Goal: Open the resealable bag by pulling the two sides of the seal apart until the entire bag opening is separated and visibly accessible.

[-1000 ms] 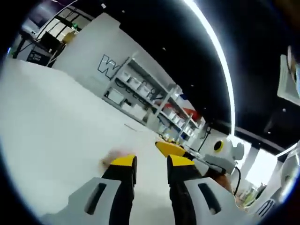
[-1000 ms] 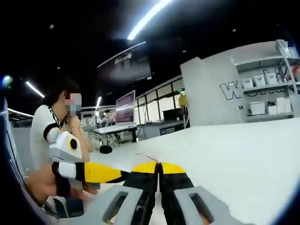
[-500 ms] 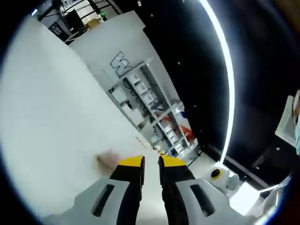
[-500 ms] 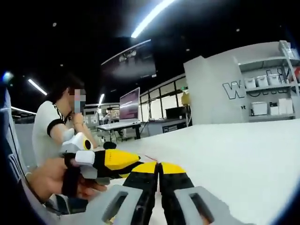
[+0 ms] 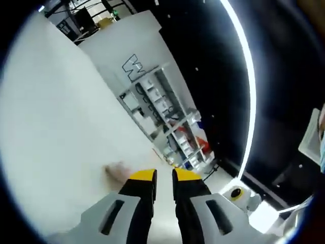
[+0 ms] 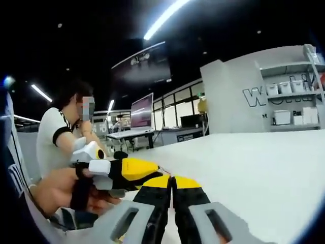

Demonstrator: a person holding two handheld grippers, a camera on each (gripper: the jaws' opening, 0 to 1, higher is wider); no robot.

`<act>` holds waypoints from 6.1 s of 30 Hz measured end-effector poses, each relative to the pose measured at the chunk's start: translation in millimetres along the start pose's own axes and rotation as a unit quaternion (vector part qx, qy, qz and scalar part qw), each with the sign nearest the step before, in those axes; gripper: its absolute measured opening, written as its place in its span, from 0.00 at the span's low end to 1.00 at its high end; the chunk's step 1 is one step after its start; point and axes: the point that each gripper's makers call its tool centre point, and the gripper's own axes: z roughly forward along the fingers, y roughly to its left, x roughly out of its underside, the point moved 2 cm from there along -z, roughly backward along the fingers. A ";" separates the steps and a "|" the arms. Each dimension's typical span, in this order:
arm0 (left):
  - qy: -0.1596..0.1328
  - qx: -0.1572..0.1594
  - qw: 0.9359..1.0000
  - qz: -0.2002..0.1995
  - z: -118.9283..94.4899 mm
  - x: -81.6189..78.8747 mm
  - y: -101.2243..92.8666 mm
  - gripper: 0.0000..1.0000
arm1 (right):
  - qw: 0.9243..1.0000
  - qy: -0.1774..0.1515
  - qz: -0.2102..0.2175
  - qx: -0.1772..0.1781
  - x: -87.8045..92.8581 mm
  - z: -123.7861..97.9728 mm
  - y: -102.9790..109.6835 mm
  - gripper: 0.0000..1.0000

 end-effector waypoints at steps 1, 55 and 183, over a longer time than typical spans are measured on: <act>0.001 0.000 1.000 -0.002 -0.2 0.4 -0.5 0.13 | 1.000 0.002 -0.002 -0.001 1.0 -0.4 1.2 0.00; 0.086 -0.030 0.987 0.133 -17.4 16.3 5.3 0.01 | 0.937 0.166 -0.301 -0.069 15.4 8.8 25.7 0.00; 0.132 -0.055 0.949 0.281 -23.5 27.6 18.6 0.12 | 0.932 0.102 -0.348 0.010 3.9 13.4 10.5 0.00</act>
